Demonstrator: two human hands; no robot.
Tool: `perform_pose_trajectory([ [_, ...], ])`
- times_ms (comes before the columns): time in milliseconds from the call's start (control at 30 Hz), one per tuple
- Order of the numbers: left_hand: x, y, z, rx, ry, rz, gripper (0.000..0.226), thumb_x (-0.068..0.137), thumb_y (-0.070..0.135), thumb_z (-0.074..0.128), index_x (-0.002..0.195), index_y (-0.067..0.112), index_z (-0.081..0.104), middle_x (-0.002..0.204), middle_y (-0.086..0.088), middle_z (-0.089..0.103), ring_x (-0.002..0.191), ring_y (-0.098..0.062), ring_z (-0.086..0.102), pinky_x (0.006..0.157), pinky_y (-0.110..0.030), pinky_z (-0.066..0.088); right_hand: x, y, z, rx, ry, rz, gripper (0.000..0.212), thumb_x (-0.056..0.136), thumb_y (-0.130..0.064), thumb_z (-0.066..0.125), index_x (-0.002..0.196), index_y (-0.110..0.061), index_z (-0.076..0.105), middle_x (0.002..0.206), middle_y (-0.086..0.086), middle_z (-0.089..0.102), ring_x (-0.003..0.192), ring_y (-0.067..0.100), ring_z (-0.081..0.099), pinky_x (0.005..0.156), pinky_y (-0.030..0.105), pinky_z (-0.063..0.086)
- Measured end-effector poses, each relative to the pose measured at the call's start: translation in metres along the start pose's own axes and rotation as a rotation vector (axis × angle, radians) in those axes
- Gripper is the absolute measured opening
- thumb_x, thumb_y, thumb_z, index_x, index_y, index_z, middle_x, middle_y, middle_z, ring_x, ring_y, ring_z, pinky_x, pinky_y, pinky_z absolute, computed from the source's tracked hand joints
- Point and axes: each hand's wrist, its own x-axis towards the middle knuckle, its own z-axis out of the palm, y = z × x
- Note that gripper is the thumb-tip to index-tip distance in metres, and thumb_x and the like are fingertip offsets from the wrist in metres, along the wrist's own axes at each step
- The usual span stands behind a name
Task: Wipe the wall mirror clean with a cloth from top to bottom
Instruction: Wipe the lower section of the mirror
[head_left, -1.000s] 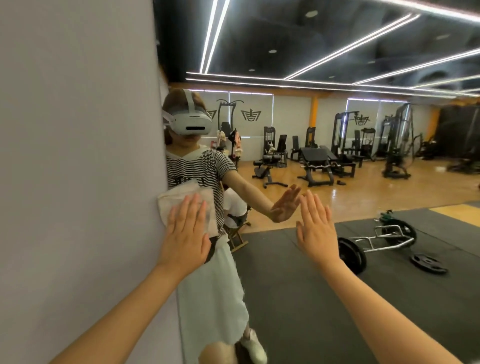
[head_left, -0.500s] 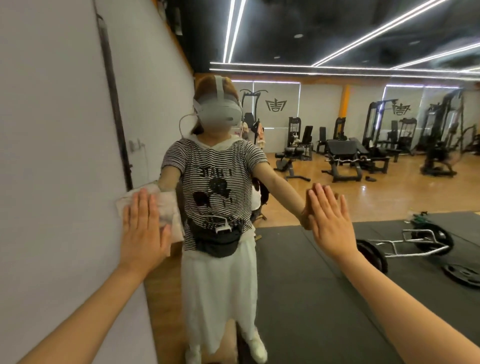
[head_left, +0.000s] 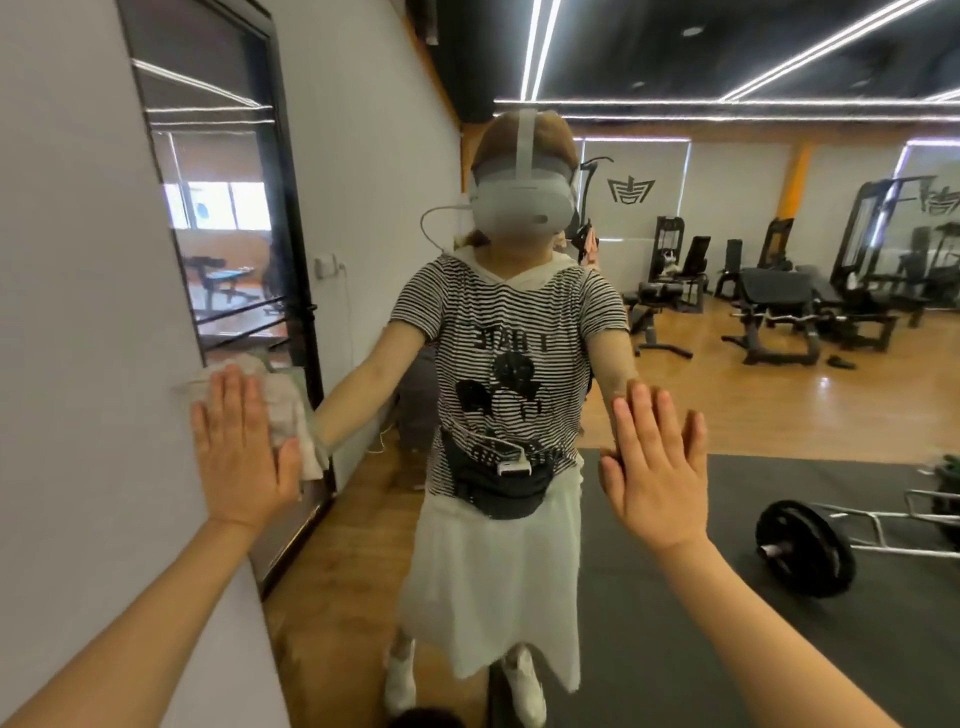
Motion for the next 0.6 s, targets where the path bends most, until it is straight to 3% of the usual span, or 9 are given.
perform_pose_trajectory([
  [167,-0.005,0.014,0.008,-0.054,0.086,-0.135,0.071,0.091,0.032,0.025,0.143,-0.017,0.023,0.150,-0.036,0.023,0.142,-0.039,0.014,0.120,-0.032,-0.008,-0.004,-0.001,0.004,0.014,0.015,-0.005,0.060,0.102,-0.039,0.022,0.156,-0.018,0.005,0.164,-0.001,-0.003,0.150,0.020,0.001,0.121,0.044,0.000],
  [300,-0.009,0.071,0.012,-0.119,0.110,-0.285,0.075,0.089,0.032,0.026,0.145,-0.015,0.018,0.154,-0.031,0.016,0.143,-0.044,0.014,0.119,-0.032,-0.010,-0.004,-0.001,0.004,-0.008,0.014,-0.006,0.063,0.100,-0.038,0.027,0.156,-0.017,0.006,0.163,0.000,-0.002,0.150,0.021,0.001,0.121,0.043,-0.002],
  [433,-0.016,0.130,0.019,-0.087,0.039,-0.125,0.074,0.090,0.034,0.029,0.149,-0.008,0.013,0.152,-0.033,0.022,0.143,-0.041,0.014,0.120,-0.040,-0.004,-0.005,0.000,0.004,0.000,0.027,-0.020,0.062,0.101,-0.038,0.027,0.156,-0.016,0.008,0.163,0.001,-0.002,0.150,0.021,0.002,0.120,0.044,-0.001],
  [533,-0.019,0.102,0.017,-0.024,-0.021,0.092,0.076,0.093,0.039,0.029,0.154,0.005,0.000,0.158,-0.023,0.012,0.149,-0.027,0.001,0.121,-0.039,-0.004,-0.005,0.001,0.003,0.002,0.029,-0.024,0.062,0.100,-0.038,0.028,0.156,-0.016,0.010,0.164,0.001,0.000,0.150,0.021,0.003,0.120,0.044,0.001],
  [600,-0.020,0.070,0.012,-0.023,-0.029,0.035,0.077,0.091,0.038,0.030,0.155,0.009,-0.001,0.159,-0.020,0.009,0.150,-0.021,-0.005,0.121,-0.039,-0.003,-0.005,0.001,0.003,0.007,0.040,-0.023,0.063,0.100,-0.037,0.030,0.156,-0.016,0.011,0.164,0.001,0.001,0.150,0.021,0.003,0.120,0.044,0.001],
])
